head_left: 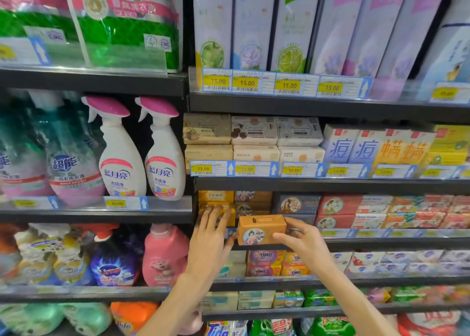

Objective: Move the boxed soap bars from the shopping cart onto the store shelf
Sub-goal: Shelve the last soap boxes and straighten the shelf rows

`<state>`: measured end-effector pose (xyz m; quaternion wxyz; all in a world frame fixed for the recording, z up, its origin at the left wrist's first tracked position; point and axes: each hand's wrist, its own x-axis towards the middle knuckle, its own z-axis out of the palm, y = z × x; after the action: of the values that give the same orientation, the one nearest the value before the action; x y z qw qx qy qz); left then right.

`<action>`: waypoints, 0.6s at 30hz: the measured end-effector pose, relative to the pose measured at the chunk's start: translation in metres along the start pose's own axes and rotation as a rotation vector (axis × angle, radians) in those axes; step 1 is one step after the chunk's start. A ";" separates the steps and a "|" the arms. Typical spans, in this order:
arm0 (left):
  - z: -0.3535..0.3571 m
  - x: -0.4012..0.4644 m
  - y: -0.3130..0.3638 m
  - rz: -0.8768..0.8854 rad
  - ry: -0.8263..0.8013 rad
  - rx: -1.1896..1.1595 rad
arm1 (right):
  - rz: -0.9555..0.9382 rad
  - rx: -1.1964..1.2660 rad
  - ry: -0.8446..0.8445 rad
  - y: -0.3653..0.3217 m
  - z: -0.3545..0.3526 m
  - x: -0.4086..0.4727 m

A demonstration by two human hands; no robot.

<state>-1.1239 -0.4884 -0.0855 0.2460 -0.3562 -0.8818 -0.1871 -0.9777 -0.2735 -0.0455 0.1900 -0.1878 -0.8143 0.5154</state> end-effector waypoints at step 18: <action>-0.010 -0.009 0.019 -0.023 -0.015 -0.288 | -0.027 -0.120 0.244 -0.023 0.026 0.004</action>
<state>-1.1016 -0.4851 -0.0796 0.1834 -0.3793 -0.8516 -0.3119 -0.9965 -0.3009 -0.0346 0.2827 -0.2491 -0.8169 0.4367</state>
